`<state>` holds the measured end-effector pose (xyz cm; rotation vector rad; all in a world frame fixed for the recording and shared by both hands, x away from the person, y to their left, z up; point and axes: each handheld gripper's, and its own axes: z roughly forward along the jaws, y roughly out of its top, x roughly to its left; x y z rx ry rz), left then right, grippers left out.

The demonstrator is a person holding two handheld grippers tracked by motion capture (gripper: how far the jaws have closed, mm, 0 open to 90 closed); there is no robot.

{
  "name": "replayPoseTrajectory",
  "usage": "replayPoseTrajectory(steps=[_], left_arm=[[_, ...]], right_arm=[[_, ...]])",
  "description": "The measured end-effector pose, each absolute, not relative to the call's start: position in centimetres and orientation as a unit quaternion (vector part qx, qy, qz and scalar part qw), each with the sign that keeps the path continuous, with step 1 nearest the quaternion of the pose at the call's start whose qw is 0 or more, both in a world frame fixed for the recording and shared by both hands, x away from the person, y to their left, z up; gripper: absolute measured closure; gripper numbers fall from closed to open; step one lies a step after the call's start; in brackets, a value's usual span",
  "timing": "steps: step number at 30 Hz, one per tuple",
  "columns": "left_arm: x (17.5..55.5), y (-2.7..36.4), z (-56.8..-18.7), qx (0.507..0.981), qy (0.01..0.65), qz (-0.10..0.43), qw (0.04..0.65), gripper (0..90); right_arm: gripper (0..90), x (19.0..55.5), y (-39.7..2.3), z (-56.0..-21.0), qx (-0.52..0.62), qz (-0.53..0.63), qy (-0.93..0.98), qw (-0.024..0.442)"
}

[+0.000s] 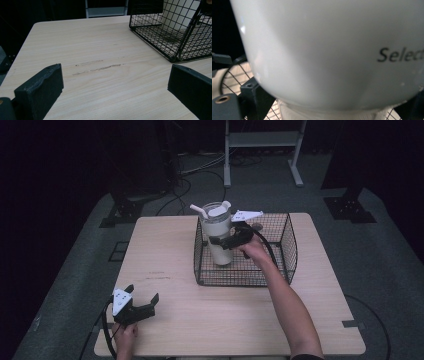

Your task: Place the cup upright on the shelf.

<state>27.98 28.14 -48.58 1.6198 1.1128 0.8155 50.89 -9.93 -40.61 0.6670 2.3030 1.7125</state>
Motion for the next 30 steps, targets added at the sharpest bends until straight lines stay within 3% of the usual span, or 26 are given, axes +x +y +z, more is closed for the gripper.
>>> replayPoseTrajectory(steps=[30], left_arm=[[27.9, 28.0, -48.6, 0.669, 0.455, 0.336, 0.482, 0.0]], right_arm=[[6.5, 51.1, -11.1, -42.4, 0.229, 0.543, 0.800, 0.114]])
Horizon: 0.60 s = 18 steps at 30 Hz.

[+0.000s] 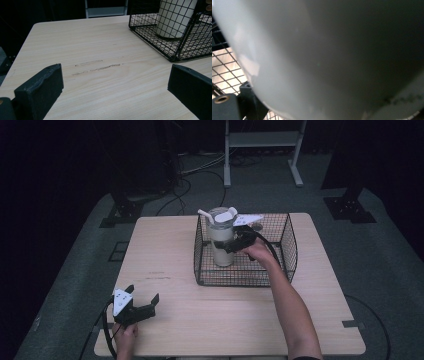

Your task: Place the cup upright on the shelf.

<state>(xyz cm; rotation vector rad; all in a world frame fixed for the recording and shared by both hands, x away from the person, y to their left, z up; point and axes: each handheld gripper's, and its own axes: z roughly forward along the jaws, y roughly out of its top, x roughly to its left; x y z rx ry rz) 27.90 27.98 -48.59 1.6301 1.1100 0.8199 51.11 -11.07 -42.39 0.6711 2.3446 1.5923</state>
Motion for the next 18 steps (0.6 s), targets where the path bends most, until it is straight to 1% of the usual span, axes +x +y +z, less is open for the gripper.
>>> replayPoseTrajectory(steps=[18], left_arm=[[27.92, 27.92, -48.62, 0.669, 0.456, 0.338, 0.480, 0.0]], right_arm=[[6.7, 50.43, -11.57, -42.21, 0.216, 0.528, 0.812, 0.122]])
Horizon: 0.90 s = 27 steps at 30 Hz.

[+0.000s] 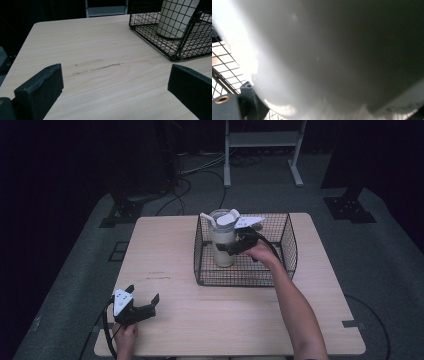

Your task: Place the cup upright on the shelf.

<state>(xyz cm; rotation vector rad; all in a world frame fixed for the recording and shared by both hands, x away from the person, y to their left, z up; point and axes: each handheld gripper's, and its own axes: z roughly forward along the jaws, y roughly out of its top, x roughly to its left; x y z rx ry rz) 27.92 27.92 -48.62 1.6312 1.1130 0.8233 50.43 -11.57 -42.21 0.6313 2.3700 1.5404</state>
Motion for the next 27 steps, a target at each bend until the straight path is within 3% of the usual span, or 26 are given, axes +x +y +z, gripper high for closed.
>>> replayPoseTrajectory(steps=[27], left_arm=[[27.9, 28.0, -48.6, 0.670, 0.453, 0.338, 0.481, 0.0]], right_arm=[[7.1, 49.3, -12.2, -41.6, 0.224, 0.500, 0.825, 0.136]])
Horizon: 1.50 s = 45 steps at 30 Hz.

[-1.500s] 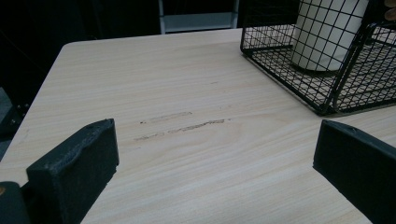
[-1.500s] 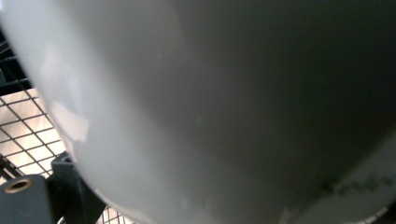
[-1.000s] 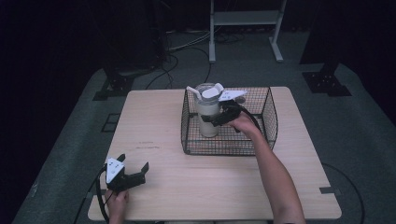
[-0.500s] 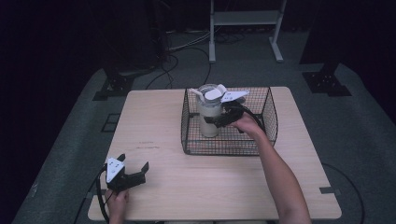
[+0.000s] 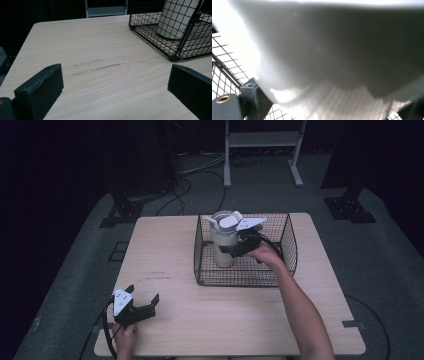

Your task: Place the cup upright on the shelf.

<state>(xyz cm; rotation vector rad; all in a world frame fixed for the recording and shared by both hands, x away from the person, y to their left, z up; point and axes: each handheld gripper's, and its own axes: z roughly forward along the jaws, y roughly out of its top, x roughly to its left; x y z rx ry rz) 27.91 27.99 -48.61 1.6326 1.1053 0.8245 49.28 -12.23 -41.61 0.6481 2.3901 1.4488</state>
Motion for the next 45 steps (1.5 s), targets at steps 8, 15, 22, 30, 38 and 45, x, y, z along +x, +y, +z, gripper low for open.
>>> replayPoseTrajectory(steps=[8, 15, 22, 30, 38, 45], left_arm=[[27.9, 28.0, -48.6, 0.670, 0.452, 0.339, 0.481, 0.0], [27.9, 28.0, -48.6, 0.670, 0.452, 0.339, 0.481, 0.0], [27.9, 27.9, -48.6, 0.670, 0.452, 0.339, 0.481, 0.0], [27.9, 27.9, -48.6, 0.671, 0.453, 0.339, 0.479, 0.0], [27.9, 27.9, -48.6, 0.671, 0.453, 0.339, 0.479, 0.0], [27.9, 28.0, -48.6, 0.669, 0.454, 0.339, 0.481, 0.0]], right_arm=[[7.0, 48.8, -12.6, -41.4, 0.232, 0.496, 0.825, 0.139], [7.0, 48.5, -13.1, -41.0, 0.238, 0.489, 0.828, 0.140], [7.0, 48.1, -13.7, -40.5, 0.237, 0.494, 0.824, 0.144], [7.0, 47.3, -14.9, -40.0, 0.249, 0.489, 0.823, 0.147], [7.0, 46.5, -15.8, -39.1, 0.269, 0.480, 0.823, 0.140], [7.0, 45.8, -16.7, -38.2, 0.271, 0.475, 0.825, 0.143]])
